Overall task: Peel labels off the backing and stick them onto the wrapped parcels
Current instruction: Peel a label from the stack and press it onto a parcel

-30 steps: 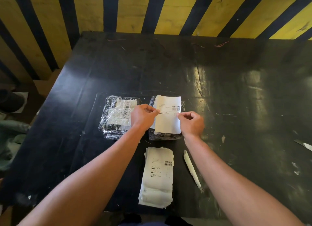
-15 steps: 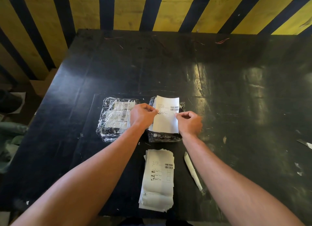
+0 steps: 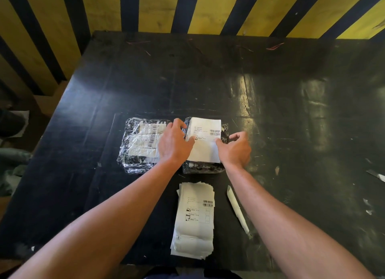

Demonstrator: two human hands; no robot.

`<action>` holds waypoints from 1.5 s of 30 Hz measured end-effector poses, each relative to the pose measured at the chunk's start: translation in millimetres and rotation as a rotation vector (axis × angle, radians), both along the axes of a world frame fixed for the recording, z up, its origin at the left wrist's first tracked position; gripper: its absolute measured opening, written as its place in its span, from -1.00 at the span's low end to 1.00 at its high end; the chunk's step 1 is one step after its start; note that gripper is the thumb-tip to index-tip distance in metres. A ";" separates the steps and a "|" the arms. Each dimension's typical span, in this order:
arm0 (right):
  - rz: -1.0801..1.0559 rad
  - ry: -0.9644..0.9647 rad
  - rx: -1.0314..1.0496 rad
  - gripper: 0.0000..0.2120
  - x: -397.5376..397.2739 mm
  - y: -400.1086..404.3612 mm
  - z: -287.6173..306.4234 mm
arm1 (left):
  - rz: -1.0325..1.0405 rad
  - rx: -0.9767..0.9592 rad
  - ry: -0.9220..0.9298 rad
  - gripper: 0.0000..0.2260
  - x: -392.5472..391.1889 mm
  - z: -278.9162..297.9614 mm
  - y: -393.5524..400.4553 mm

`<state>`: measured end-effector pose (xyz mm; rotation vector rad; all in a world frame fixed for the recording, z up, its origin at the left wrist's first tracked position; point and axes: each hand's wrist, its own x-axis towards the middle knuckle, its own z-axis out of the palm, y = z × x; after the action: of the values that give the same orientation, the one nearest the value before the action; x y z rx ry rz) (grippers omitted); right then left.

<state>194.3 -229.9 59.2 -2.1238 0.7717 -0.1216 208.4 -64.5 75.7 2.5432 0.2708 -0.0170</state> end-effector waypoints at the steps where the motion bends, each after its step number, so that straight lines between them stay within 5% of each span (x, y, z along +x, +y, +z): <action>1: 0.053 -0.058 -0.061 -0.67 -2.7 -2.9 -2.0 | -0.107 0.061 -0.075 -0.70 -4.1 -1.7 1.9; 4: 0.398 -0.311 -0.368 -0.81 -20.3 -8.7 -6.4 | -0.456 0.191 -0.220 -0.67 -19.8 -9.7 6.3; 6: 0.660 -0.379 -0.492 -0.76 -34.4 -9.3 -10.4 | -0.576 0.196 -0.144 -0.53 -31.4 -16.7 7.1; 10: 0.910 -0.176 -0.565 -0.45 -47.7 -6.7 -20.7 | -0.626 0.225 -0.018 -0.41 -48.5 -28.5 9.7; 19: 1.001 0.057 -0.631 -0.26 15.7 2.2 -5.7 | -0.609 0.188 0.013 -0.36 -50.9 -41.5 7.3; 25: 0.874 0.159 -0.610 -0.34 32.7 -29.0 -6.4 | -0.611 0.191 0.028 -0.36 -49.5 -38.8 8.0; 32: 1.114 0.038 -0.668 -0.30 3.3 -16.5 7.0 | -0.618 0.186 0.022 -0.31 -48.0 -41.8 7.9; 45: 0.831 0.079 -0.735 -0.31 -15.7 -24.4 6.3 | -0.656 0.240 0.086 -0.20 -46.6 -34.0 12.0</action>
<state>178.6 -254.3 65.6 -2.9844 -0.2214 0.1519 161.8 -52.5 41.7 2.7550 -0.5675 -0.3632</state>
